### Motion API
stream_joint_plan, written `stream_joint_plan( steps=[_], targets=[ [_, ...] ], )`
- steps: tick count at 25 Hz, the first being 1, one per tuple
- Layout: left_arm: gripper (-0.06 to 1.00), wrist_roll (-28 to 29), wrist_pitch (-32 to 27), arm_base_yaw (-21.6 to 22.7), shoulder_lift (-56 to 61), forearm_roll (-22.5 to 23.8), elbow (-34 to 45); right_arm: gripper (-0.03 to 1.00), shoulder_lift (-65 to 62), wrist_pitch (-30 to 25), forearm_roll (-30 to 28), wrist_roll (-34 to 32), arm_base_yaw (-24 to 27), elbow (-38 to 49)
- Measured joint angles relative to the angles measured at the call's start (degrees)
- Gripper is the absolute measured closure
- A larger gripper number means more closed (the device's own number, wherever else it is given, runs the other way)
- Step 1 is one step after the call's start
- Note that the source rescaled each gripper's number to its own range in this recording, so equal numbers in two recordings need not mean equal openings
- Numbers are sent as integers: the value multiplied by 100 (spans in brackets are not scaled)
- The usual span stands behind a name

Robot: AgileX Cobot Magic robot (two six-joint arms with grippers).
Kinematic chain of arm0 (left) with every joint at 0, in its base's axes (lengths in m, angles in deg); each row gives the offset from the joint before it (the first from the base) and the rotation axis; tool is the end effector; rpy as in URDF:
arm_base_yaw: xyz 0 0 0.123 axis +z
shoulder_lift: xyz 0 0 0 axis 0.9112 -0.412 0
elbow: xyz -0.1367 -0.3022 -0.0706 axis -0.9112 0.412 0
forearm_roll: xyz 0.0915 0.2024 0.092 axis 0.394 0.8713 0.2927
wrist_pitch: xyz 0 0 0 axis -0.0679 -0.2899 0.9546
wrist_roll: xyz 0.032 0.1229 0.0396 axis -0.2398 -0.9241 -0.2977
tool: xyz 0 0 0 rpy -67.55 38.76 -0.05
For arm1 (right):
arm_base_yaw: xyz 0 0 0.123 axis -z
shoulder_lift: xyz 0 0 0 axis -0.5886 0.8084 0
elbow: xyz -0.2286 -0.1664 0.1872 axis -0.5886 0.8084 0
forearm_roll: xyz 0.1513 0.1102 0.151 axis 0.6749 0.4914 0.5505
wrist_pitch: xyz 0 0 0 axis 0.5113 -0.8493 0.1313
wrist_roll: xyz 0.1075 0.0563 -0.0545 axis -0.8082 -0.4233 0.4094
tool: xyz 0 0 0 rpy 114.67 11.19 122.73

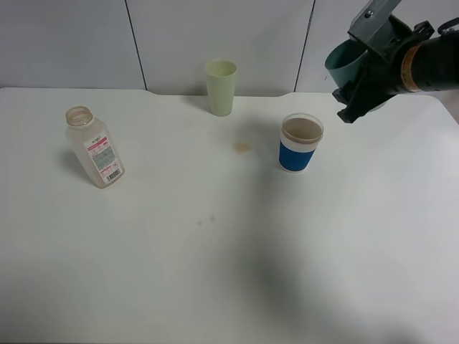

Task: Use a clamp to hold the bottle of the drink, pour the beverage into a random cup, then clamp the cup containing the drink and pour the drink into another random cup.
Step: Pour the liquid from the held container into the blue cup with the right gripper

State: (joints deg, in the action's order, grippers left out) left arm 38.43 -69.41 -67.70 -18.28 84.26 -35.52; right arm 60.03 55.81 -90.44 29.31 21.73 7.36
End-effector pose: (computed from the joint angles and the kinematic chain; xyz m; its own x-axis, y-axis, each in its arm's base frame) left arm -0.0327 -0.0037 0.2558 -0.4334 0.0315 -0.9006 0.0757 0.9971 -0.0016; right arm 0.3336 0.0798 0.2731 -0.2471 -0.7640 -0.5960 -0.5222 0.6232 -0.5822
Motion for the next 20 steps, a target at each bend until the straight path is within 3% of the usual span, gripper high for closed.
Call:
stream_joint_plan(
  steps=[10, 20],
  targets=[
    [-5, 0, 0, 0, 0, 0, 0, 95, 428, -366, 0, 474, -319, -8],
    [-5, 0, 0, 0, 0, 0, 0, 95, 447, -736, 0, 828, -319, -8]
  ],
)
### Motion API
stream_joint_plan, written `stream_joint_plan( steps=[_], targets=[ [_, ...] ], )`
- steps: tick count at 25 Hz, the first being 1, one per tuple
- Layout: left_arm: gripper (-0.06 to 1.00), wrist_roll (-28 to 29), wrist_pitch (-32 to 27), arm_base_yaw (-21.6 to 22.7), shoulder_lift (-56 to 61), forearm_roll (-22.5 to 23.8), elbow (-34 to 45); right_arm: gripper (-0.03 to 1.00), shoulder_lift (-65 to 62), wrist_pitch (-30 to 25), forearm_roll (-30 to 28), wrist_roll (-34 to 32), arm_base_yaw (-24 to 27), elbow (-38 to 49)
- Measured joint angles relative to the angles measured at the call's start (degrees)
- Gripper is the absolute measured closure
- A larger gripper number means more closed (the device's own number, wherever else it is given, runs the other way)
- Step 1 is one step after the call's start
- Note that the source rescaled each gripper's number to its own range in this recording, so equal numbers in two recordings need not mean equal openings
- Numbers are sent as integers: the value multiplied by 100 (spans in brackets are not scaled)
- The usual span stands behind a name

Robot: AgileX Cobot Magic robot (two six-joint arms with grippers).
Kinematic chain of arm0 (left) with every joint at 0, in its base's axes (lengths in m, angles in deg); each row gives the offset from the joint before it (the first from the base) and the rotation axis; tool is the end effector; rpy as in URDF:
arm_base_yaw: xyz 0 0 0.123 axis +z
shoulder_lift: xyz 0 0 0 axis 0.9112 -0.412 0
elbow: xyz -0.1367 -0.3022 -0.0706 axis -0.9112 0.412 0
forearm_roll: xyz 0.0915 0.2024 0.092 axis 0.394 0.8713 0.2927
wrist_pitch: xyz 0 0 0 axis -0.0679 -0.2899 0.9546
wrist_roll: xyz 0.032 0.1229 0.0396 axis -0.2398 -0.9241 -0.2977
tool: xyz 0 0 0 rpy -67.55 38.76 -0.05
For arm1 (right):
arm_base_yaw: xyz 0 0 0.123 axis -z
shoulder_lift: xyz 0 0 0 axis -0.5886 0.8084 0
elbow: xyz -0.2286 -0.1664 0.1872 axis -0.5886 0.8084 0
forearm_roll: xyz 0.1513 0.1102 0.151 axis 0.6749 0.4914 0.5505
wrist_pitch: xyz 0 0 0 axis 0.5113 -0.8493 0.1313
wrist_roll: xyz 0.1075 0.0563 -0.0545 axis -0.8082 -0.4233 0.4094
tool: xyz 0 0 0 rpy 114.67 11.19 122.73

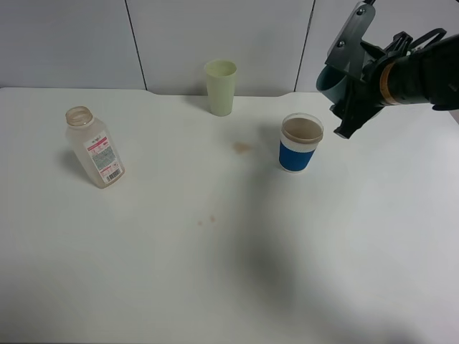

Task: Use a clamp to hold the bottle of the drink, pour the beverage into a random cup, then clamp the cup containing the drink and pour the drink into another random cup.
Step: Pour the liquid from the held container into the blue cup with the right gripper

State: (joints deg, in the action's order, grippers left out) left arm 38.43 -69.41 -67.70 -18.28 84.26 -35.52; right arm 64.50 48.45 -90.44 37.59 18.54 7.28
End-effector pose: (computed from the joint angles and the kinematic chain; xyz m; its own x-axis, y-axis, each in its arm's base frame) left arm -0.0327 -0.0037 0.2558 -0.4334 0.0315 -0.9006 0.0757 0.9971 -0.0016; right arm 0.3445 0.0856 0.2497 -0.2248 -0.8771 -0.4245 -0.5516 0.4736 -0.6866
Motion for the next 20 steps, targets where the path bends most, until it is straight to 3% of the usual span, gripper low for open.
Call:
stream_joint_plan(
  steps=[12, 20],
  targets=[
    [-5, 0, 0, 0, 0, 0, 0, 95, 0, -38, 0, 996, 0, 0],
    [-5, 0, 0, 0, 0, 0, 0, 95, 0, -38, 0, 1246, 0, 0]
  ],
)
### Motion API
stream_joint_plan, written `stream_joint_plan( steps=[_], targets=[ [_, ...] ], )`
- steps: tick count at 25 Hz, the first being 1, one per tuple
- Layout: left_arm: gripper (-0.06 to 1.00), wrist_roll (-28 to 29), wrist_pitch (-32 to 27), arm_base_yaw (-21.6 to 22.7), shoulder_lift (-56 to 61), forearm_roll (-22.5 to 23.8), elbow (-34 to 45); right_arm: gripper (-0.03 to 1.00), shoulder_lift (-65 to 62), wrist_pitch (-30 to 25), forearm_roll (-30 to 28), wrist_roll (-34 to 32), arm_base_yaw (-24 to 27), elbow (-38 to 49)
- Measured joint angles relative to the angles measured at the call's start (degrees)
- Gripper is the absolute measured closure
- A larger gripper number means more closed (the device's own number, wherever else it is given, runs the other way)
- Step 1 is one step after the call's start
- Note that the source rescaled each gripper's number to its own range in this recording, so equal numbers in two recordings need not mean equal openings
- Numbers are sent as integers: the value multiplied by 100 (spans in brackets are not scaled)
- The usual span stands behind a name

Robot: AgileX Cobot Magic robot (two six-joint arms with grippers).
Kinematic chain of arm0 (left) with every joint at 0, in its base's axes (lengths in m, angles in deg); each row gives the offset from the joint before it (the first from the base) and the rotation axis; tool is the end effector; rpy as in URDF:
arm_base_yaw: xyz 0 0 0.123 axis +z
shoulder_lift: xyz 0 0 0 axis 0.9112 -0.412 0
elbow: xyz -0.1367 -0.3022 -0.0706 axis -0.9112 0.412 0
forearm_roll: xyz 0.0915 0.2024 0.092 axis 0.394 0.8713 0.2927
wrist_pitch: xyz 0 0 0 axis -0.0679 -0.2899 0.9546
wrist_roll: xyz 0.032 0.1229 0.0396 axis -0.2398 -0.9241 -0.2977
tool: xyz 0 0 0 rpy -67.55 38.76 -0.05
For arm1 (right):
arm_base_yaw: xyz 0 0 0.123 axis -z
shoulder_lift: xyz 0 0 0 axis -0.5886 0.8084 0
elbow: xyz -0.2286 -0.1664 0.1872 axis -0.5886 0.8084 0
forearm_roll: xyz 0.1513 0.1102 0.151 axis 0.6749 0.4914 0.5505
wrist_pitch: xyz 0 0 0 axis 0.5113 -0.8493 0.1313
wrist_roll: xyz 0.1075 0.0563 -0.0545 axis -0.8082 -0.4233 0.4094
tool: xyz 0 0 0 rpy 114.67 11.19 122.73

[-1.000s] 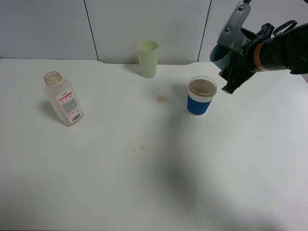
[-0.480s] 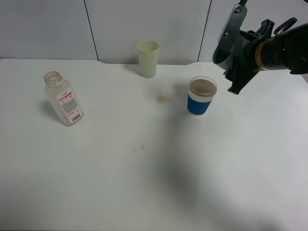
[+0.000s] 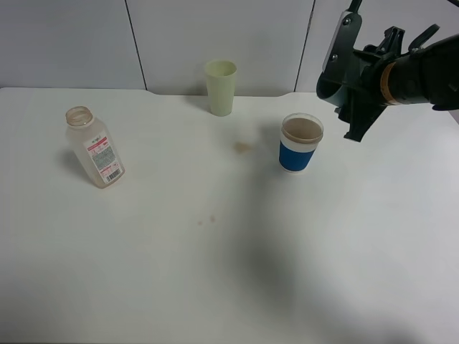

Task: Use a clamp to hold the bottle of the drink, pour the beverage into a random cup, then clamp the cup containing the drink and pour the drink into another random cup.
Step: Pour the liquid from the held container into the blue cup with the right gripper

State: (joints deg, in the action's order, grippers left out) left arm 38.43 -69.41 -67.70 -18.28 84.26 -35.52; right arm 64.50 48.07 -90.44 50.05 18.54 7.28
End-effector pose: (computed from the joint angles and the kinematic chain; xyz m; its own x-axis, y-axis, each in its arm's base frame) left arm -0.0327 -0.0037 0.2558 -0.4334 0.0315 -0.9006 0.0757 0.9971 -0.0016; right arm 0.3447 0.0848 0.2499 -0.1048 -0.9590 -0.2632 -0.5840 0.2735 -0.7643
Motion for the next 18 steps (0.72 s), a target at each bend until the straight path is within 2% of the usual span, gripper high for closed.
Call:
stream_joint_plan(
  steps=[18],
  targets=[
    [-5, 0, 0, 0, 0, 0, 0, 95, 0, -5, 0, 649, 0, 0]
  ],
)
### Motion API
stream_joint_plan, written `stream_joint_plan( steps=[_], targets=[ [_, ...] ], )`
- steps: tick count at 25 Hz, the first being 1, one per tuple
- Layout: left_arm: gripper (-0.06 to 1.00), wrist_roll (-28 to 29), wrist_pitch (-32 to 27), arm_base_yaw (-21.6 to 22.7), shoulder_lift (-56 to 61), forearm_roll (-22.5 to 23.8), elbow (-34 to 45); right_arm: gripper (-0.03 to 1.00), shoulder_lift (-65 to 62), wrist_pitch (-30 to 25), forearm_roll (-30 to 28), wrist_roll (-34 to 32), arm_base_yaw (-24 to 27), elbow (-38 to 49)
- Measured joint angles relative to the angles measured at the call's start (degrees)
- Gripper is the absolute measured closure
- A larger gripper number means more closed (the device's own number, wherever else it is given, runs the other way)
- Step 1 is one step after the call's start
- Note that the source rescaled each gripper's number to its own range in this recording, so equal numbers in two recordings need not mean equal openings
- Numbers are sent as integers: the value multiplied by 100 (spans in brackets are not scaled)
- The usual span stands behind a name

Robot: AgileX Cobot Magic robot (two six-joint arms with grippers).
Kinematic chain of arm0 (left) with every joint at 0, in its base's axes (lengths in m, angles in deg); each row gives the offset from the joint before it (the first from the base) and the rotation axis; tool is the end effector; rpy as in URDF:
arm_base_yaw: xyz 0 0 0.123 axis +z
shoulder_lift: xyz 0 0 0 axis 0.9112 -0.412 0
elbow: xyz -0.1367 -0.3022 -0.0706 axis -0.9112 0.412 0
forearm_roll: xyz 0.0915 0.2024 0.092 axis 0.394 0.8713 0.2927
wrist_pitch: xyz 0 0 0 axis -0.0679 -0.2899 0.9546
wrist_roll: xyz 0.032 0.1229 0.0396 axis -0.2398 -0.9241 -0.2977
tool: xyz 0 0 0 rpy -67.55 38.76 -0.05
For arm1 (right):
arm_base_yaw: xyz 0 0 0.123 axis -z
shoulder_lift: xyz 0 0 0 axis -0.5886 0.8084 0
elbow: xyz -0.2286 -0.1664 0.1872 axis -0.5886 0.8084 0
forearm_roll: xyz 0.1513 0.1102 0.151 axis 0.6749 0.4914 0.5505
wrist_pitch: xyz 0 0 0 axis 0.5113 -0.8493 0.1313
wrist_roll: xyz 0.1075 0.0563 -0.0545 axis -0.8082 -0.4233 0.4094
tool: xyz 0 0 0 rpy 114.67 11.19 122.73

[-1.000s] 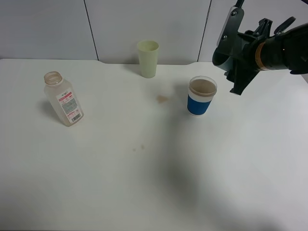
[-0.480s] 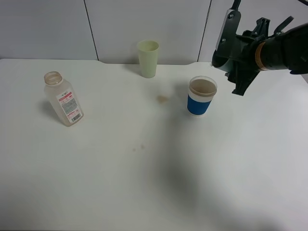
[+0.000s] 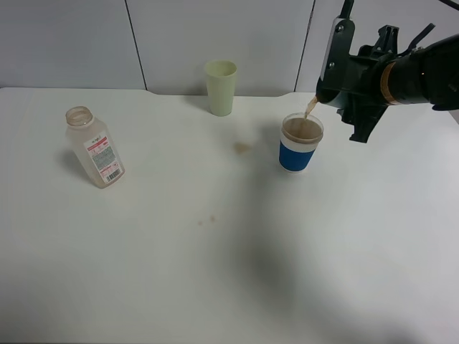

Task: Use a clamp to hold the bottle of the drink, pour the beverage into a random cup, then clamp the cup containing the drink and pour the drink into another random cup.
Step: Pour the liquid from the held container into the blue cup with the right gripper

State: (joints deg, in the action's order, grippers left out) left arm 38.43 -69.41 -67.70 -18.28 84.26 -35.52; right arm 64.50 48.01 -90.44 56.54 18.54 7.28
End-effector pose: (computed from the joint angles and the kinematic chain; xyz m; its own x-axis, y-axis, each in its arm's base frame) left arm -0.0327 -0.0037 0.2558 -0.4334 0.0315 -0.9006 0.0757 0.9971 -0.0016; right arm 0.3447 0.0847 0.2499 -0.0388 -0.9839 -0.1746 -0.5917 0.1634 -0.7894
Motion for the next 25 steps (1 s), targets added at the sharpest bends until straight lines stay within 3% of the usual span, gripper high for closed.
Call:
stream_joint_plan(
  steps=[17, 25],
  targets=[
    [-5, 0, 0, 0, 0, 0, 0, 95, 0, -29, 0, 305, 0, 0],
    [-5, 0, 0, 0, 0, 0, 0, 95, 0, -29, 0, 802, 0, 0]
  ],
)
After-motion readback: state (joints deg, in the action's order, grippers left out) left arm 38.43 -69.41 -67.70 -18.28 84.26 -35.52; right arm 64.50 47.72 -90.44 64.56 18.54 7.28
